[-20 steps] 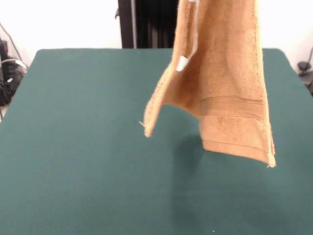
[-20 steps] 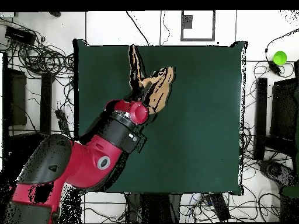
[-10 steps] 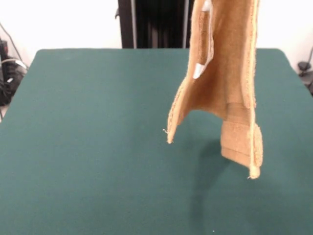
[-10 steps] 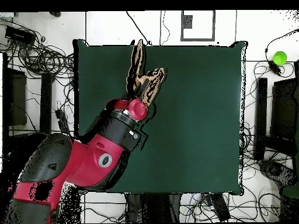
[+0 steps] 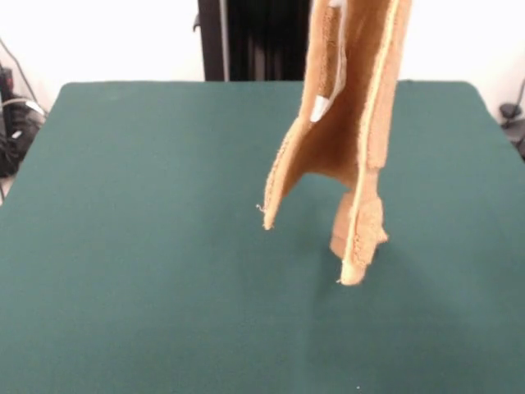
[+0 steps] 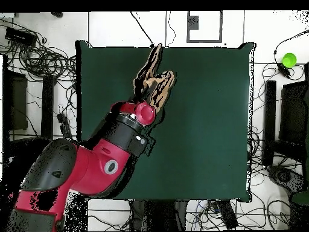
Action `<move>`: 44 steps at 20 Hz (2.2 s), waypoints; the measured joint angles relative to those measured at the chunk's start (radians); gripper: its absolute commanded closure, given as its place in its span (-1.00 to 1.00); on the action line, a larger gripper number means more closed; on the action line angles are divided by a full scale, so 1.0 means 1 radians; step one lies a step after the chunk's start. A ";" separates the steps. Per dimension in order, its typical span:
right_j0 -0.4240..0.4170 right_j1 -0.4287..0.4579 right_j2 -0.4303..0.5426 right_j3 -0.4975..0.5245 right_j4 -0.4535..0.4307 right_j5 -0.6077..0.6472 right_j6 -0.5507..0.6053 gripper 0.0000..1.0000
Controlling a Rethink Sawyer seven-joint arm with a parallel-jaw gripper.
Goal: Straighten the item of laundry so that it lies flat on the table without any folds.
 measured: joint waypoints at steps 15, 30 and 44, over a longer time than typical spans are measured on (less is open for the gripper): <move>-0.175 -0.114 -0.005 0.036 0.011 -0.112 -0.054 1.00; -0.381 -0.140 -0.013 0.038 -0.284 -0.280 -0.117 1.00; -0.648 -0.239 0.324 0.074 -0.793 -0.149 -0.113 1.00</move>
